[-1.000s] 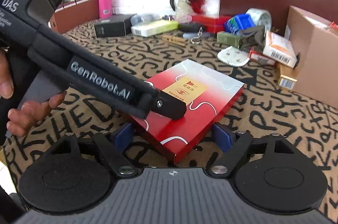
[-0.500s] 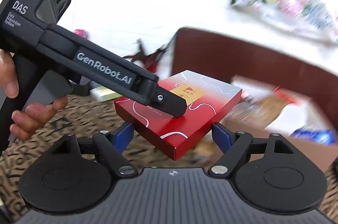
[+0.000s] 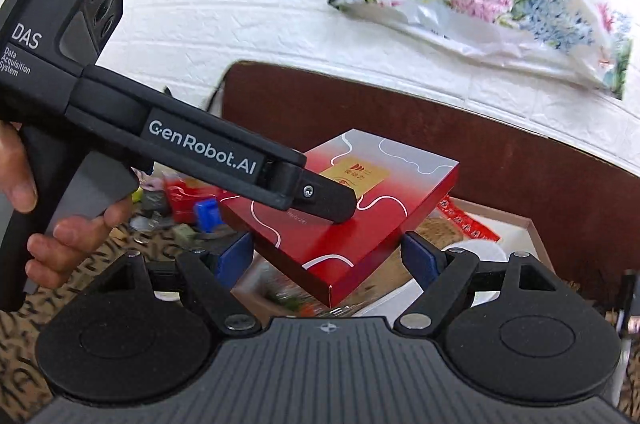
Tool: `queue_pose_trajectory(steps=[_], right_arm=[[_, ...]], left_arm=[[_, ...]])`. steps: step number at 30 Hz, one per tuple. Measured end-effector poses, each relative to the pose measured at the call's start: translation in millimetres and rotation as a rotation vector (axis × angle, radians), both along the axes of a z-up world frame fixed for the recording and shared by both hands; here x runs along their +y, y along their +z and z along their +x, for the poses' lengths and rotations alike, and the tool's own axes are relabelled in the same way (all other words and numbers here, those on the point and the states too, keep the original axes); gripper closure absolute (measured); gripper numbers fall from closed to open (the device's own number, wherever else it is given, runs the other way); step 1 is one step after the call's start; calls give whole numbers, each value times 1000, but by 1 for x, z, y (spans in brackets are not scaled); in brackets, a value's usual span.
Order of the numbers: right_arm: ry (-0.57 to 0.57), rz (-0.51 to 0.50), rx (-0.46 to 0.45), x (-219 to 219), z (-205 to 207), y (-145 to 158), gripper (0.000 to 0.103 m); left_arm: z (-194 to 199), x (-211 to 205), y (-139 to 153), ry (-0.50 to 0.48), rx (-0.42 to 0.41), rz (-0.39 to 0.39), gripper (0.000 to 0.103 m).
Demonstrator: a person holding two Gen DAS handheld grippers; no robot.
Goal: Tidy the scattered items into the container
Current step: 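Carry the gift box into the cardboard box and open the left gripper, then move the left gripper back toward the wooden clothespin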
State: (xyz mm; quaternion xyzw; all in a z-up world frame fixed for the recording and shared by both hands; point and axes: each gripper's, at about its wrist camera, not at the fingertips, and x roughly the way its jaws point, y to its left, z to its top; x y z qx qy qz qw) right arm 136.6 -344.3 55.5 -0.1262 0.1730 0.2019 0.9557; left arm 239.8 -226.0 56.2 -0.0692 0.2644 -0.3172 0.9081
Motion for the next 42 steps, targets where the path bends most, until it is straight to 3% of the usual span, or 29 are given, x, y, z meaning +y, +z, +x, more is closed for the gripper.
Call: queue_pose_trajectory(steps=[6, 9, 12, 21, 25, 32, 37, 42], right_arm=[[68, 11, 74, -5, 67, -16, 19], [14, -93, 118, 5, 98, -31, 19], [3, -193, 136, 15, 108, -43, 23], [-38, -184, 140, 27, 117, -42, 26], [-37, -180, 123, 27, 104, -36, 22], [-64, -154, 41, 34, 55, -11, 3], [-57, -141, 1, 44, 10, 2, 1], [-10, -75, 3, 62, -39, 5, 1]], left_arm=[[51, 3, -22, 74, 68, 1, 12], [55, 11, -31, 63, 93, -9, 12], [53, 10, -36, 49, 71, 15, 11], [44, 4, -35, 23, 49, 52, 0], [29, 10, -29, 31, 15, 65, 0], [-14, 30, -16, 23, 24, 25, 0], [-55, 52, -11, 42, 37, -8, 0], [-106, 92, -26, 86, 73, -77, 0]])
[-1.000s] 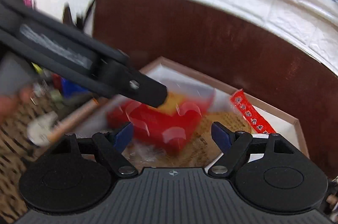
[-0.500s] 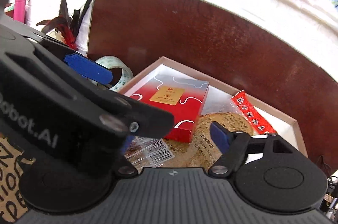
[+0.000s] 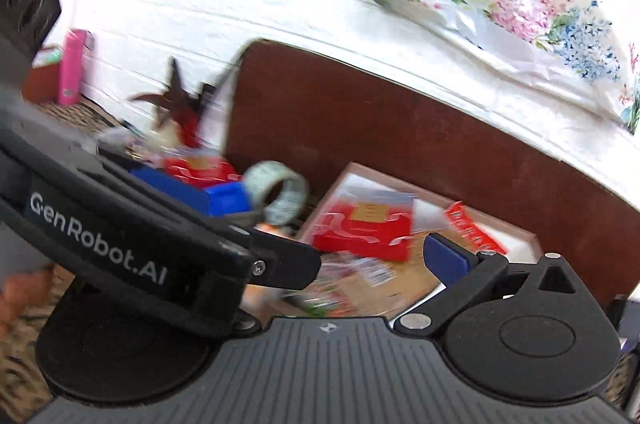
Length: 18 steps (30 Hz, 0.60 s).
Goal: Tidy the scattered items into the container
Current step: 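Move the left gripper back toward the wooden clothespin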
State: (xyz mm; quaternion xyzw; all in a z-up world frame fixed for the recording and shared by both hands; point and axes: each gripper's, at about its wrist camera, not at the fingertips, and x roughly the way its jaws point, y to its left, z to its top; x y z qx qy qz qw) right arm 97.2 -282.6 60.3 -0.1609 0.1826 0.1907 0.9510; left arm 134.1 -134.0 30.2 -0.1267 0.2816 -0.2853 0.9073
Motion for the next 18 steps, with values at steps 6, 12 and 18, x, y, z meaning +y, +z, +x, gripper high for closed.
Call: queue_pose_trajectory(steps=[6, 12, 18], right_arm=[[95, 19, 20, 46, -45, -25, 1], [193, 58, 131, 99, -62, -58, 0], [241, 54, 191, 149, -63, -79, 1]], left_arm=[[-46, 53, -32, 57, 87, -19, 0], [-72, 115, -65, 156, 149, -15, 0], [-71, 169, -83, 261, 187, 2, 0]])
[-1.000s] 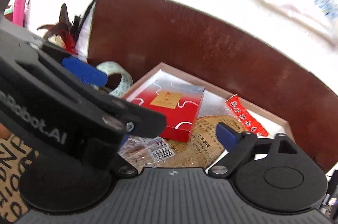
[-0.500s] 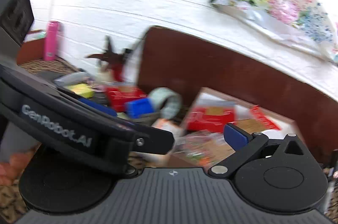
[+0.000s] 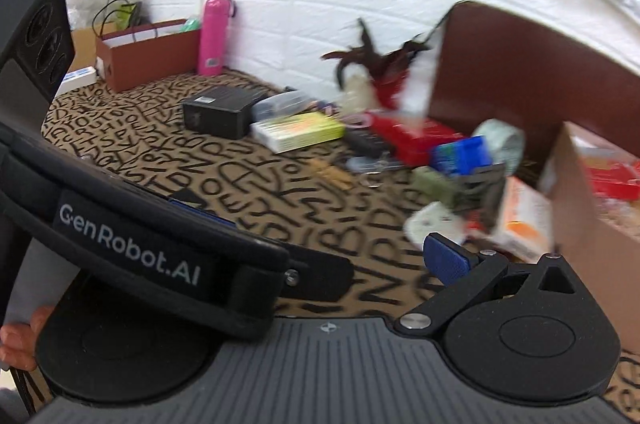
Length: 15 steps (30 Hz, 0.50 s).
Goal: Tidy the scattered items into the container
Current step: 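Move the left gripper back toward the wooden clothespin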
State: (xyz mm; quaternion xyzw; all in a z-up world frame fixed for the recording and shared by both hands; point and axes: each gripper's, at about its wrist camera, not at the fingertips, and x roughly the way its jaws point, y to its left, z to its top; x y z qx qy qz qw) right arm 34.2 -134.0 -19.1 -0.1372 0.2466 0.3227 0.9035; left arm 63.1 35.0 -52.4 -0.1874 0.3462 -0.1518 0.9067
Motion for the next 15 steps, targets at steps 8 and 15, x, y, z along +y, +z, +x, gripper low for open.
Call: queue_pose_trajectory(steps=[8, 15], right_arm=[[-45, 24, 78, 26, 30, -13, 1], [-71, -7, 91, 41, 58, -31, 2]], left_arm=[[26, 45, -18, 78, 33, -27, 0], [66, 49, -24, 55, 33, -35, 0]])
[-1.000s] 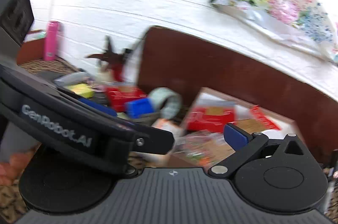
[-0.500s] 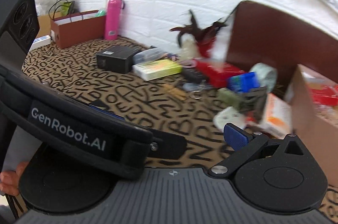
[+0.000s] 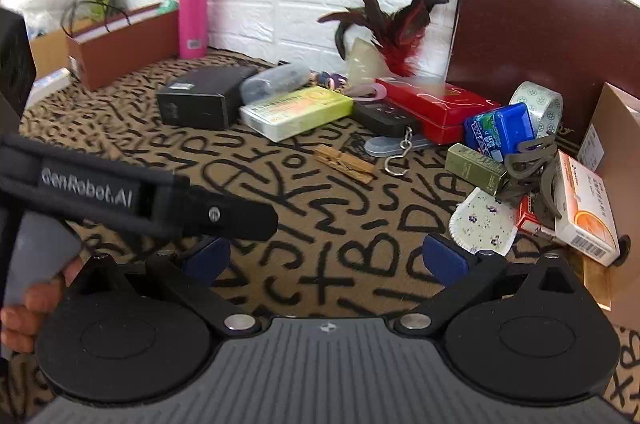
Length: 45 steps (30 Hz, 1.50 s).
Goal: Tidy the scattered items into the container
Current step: 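Move the left gripper back toward the wooden clothespin, then grasp the wooden clothespin with the left gripper while the right gripper reaches the floral insole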
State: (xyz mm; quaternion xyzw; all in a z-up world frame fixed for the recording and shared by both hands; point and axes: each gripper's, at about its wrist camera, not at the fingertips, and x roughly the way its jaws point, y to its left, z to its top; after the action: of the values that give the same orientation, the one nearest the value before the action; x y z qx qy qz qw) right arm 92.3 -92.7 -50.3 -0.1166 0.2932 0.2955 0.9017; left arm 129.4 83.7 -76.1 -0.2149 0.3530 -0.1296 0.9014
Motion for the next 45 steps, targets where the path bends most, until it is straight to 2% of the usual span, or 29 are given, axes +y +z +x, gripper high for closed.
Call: queue_pose_trajectory(steps=[7, 13, 15, 23, 24, 26, 27, 30, 31, 32, 37, 39, 41, 45], right_arm=[[-102, 14, 3, -5, 31, -11, 8], [-298, 1, 2, -25, 53, -21, 21], [-341, -6, 29, -31, 63, -27, 30], [-408, 40, 15, -42, 84, -34, 28], [-414, 44, 12, -42, 87, -35, 27], [-425, 57, 12, -43, 93, -36, 28], [-431, 65, 14, -44, 95, -36, 32], [-436, 71, 10, -45, 93, -36, 36], [-437, 74, 10, -46, 92, -36, 36], [-437, 73, 11, -46, 91, -35, 37], [-416, 58, 11, -47, 77, -34, 39], [-402, 61, 21, -48, 67, -34, 39], [-382, 59, 30, -50, 54, -33, 39], [-332, 48, 47, -56, 19, -33, 39]], left_arm=[[39, -7, -2, -27, -7, 11, 3], [73, -18, -4, 16, 0, 8, 10], [81, -23, -3, 22, -10, 35, 14], [114, -34, -4, 19, -22, 114, 18], [116, -36, -5, 16, -27, 137, 20], [117, -41, -6, 15, -37, 207, 38], [116, -43, -6, 13, -44, 236, 43], [110, -42, -9, -8, -50, 251, 64], [108, -41, -9, -16, -48, 247, 76], [104, -41, -9, -25, -44, 241, 81], [85, -46, -8, -70, -37, 245, 85], [71, -49, -8, -100, -26, 241, 99], [57, -49, -9, -134, 5, 208, 100], [20, -47, -10, -162, 22, 190, 101]])
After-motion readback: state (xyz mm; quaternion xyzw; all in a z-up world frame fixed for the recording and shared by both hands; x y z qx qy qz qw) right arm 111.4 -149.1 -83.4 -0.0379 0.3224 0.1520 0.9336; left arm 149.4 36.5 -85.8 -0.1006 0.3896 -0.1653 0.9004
